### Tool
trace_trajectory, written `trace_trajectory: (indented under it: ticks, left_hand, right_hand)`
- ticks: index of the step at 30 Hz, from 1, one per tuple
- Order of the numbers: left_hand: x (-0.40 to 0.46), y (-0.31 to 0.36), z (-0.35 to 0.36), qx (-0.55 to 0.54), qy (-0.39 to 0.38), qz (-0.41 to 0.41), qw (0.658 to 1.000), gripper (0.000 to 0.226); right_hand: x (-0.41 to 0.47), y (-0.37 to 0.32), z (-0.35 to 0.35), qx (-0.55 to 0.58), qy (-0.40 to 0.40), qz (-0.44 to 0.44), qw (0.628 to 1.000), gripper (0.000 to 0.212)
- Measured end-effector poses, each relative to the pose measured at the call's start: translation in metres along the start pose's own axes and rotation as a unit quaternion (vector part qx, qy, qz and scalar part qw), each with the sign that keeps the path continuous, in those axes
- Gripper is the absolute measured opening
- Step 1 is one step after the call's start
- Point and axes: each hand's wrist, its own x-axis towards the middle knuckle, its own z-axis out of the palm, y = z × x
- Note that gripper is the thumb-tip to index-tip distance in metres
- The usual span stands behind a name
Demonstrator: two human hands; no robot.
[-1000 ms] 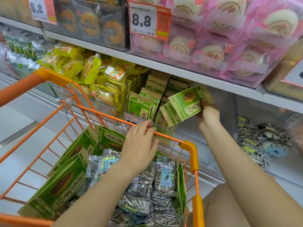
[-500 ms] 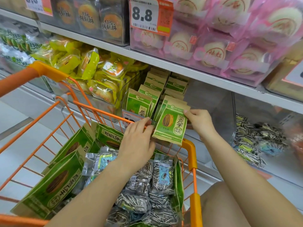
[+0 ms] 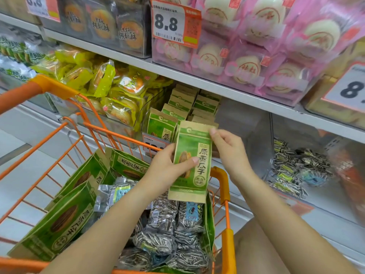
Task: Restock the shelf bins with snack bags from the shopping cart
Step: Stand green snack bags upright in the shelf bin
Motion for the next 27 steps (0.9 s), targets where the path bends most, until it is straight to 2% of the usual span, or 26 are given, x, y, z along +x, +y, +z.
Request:
trace_trajectory:
  ticks: [2, 3, 5, 7, 10, 12, 15, 22, 27]
  left_hand:
    - [0.0, -0.003, -0.006, 0.035, 0.065, 0.038, 0.997, 0.025]
    - [0.0, -0.004, -0.01, 0.035, 0.103, 0.058, 0.992, 0.024]
    - [0.0, -0.002, -0.015, 0.005, 0.181, 0.088, 0.98, 0.022]
    - [0.002, -0.001, -0.019, -0.035, 0.241, 0.089, 0.966, 0.019]
    - [0.006, 0.0, -0.024, -0.059, 0.282, 0.075, 0.955, 0.017]
    - [0.007, -0.001, -0.026, -0.072, 0.296, 0.066, 0.95, 0.018]
    - [0.01, -0.001, -0.029, -0.097, 0.312, 0.057, 0.944, 0.017]
    - [0.011, -0.002, -0.032, -0.101, 0.318, 0.049, 0.942, 0.015]
    - [0.012, -0.004, -0.034, -0.09, 0.317, 0.043, 0.943, 0.013]
  right_hand:
    - [0.014, 0.007, -0.007, -0.049, 0.06, 0.045, 0.996, 0.029]
    - [0.021, 0.01, -0.012, -0.088, 0.049, 0.094, 0.99, 0.042]
    - [0.031, 0.02, -0.016, -0.145, -0.059, 0.221, 0.963, 0.068]
    - [0.037, 0.027, -0.011, -0.201, -0.16, 0.286, 0.923, 0.062]
    - [0.046, 0.029, 0.0, -0.263, -0.176, 0.258, 0.913, 0.033]
    - [0.052, 0.029, 0.006, -0.284, -0.164, 0.237, 0.914, 0.027]
    - [0.053, 0.027, 0.01, -0.336, -0.148, 0.213, 0.906, 0.027]
    - [0.061, 0.031, 0.018, -0.418, -0.049, 0.122, 0.899, 0.033]
    - [0.057, 0.029, 0.02, -0.411, -0.103, 0.134, 0.896, 0.042]
